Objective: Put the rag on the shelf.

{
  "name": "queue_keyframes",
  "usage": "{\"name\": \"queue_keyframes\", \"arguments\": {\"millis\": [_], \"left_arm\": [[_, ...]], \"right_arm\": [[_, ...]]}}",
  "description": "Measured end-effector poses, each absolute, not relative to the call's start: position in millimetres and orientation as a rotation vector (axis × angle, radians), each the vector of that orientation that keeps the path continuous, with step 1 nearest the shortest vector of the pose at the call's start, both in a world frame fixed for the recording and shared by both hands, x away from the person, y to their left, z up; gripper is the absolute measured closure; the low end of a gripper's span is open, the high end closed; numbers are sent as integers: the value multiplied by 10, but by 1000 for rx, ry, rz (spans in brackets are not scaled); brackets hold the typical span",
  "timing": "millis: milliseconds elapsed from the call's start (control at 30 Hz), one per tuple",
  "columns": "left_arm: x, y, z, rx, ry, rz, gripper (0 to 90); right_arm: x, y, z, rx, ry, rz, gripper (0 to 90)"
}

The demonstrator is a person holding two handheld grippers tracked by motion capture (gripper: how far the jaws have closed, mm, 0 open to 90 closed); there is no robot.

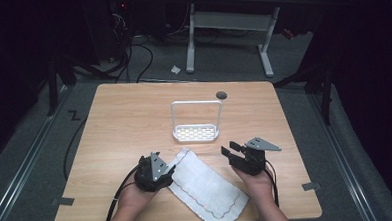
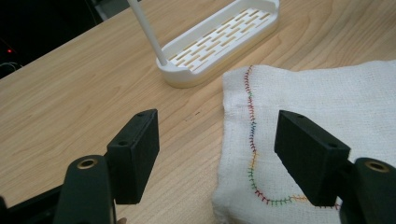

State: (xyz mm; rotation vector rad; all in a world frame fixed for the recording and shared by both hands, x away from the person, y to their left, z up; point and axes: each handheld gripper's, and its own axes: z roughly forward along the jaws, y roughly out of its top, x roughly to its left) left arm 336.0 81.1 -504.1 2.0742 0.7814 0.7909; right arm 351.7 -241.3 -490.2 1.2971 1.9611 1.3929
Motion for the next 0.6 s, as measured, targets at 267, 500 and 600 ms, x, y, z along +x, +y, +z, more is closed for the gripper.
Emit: {"name": "queue_keyframes", "arguments": {"millis": [267, 500, 600], "left_arm": [[3342, 854, -5100, 2049, 850, 457, 569], [3127, 762, -5227, 2172, 851, 321, 898], [3114, 708, -5260, 2207, 831, 320, 897]], "right_arm": [[3466, -2373, -4927, 1248, 2050, 1347, 724], [3273, -2351, -5106, 1149, 2267, 1141, 900], [3294, -2333, -5219, 1157, 2326, 1054, 900]]}}
